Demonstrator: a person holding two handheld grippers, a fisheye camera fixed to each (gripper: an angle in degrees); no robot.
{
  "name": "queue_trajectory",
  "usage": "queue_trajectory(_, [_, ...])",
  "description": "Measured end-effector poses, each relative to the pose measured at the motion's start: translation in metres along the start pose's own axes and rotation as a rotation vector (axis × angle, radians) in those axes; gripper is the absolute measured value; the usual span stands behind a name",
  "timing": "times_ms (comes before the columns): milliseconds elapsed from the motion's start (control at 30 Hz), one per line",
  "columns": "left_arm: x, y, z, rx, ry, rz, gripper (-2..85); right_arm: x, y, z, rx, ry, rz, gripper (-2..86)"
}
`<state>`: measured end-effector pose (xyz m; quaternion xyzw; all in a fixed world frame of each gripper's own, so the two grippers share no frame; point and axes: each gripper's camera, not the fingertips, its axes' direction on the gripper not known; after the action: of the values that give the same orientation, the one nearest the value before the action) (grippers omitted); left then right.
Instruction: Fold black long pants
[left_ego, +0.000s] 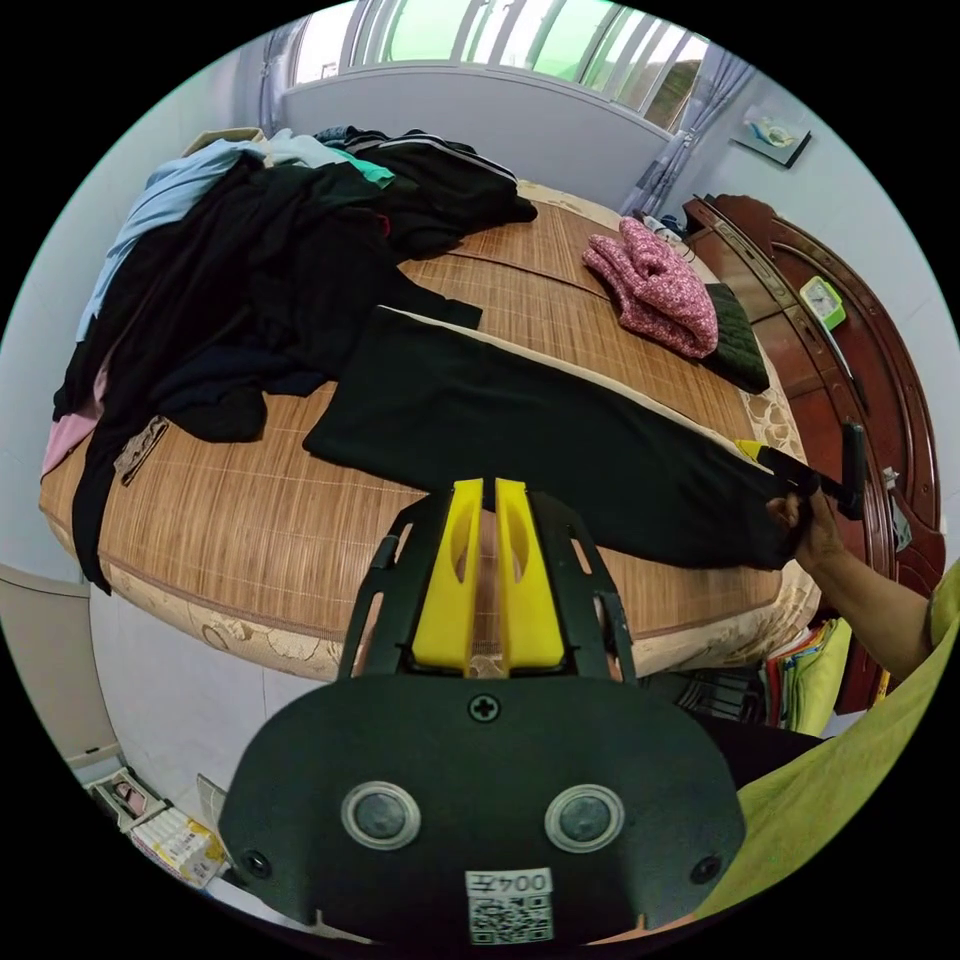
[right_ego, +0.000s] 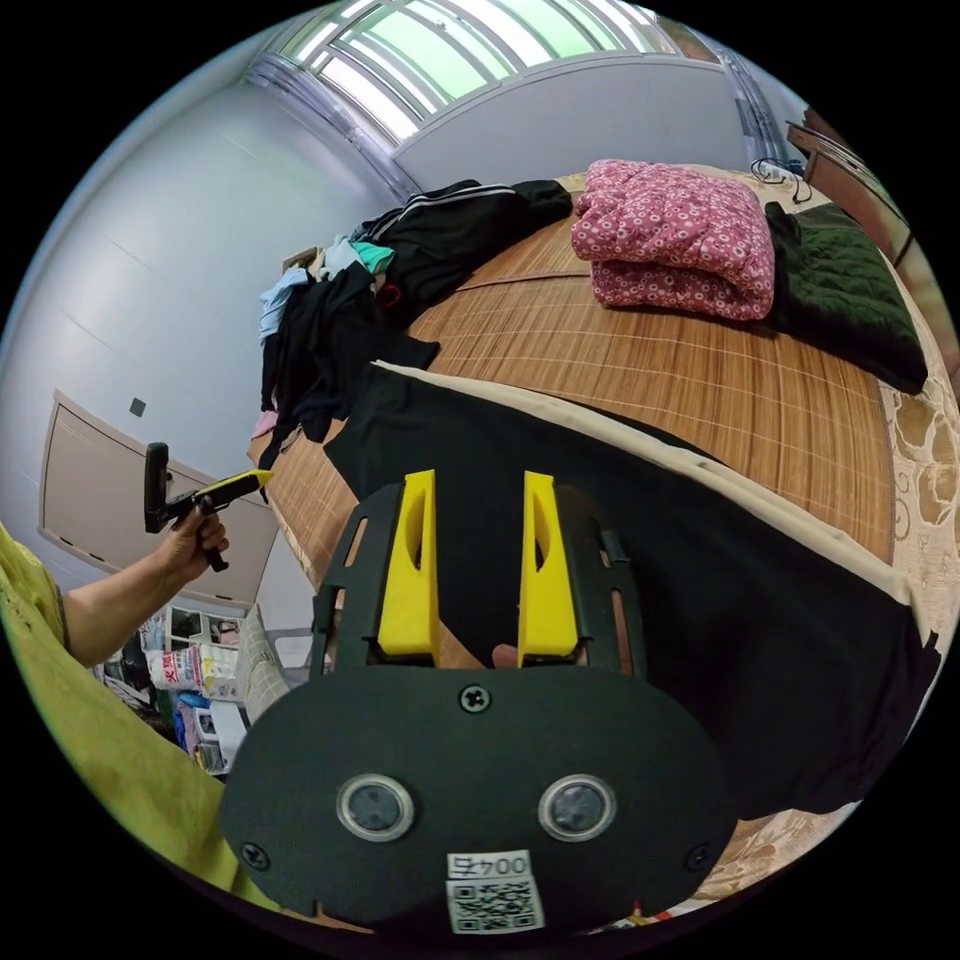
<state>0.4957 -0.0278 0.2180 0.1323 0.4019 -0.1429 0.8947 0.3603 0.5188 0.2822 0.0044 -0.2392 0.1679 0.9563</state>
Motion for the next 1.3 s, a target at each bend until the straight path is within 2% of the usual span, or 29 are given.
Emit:
queue_trajectory(300, [0.017,-0.006,0.011,-0.006,-0.002,0.026,2.0,-0.014,-0.019,0.025,0.008,0.066,-0.039,14.0])
queue_trajectory(500, [0.037,-0.014,0.016,-0.041,0.004,0.053,1.8,-0.014,-0.024,0.063,-0.231,0.163,0.027,9.6])
queue_trajectory(633, [0.05,-0.024,0.024,-0.052,0.02,0.063,1.7,-0.017,-0.019,0.09,-0.35,0.339,0.018,6.3])
queue_trajectory(867, [0.066,-0.043,0.026,-0.055,0.01,0.109,1.7,-0.047,-0.031,0.114,-0.332,0.484,-0.099,0.9])
queue_trajectory(1300, [0.077,-0.08,0.031,-0.089,0.016,0.132,1.4,-0.066,-0.07,0.133,-0.332,0.413,-0.024,1.7])
